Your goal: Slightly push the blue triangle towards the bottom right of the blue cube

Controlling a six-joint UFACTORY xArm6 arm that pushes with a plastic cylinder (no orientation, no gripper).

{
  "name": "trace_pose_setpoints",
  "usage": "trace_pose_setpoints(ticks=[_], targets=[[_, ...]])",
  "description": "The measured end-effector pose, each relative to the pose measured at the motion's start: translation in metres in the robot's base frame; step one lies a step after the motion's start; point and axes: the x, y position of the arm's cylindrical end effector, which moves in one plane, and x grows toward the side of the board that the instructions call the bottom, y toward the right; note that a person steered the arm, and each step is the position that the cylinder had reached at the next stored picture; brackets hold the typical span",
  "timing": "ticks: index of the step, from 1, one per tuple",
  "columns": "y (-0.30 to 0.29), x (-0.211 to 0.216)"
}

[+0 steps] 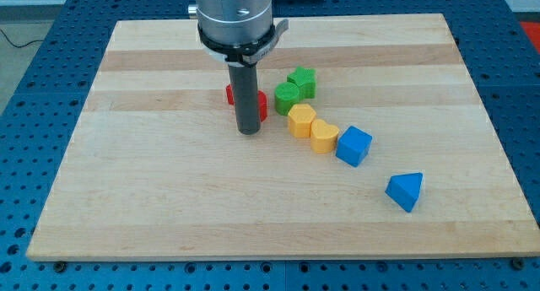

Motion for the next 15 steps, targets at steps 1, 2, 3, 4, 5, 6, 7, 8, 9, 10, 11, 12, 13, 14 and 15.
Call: trace_pose_setpoints(ticks=[1, 2, 3, 4, 5, 6, 7, 8, 9, 10, 11, 12, 13, 14, 15], targets=[[0.0, -0.007], [0.0, -0.008], [0.0, -0.008], [0.005, 0.021], [0.041, 0.075], [0.1, 0.108], [0.147, 0.115], [0.157, 0.115], [0.158, 0.116], [0.179, 0.128], [0.206, 0.137], [0.233, 0.151], [0.268, 0.159], [0.296, 0.147], [0.29, 0.125]])
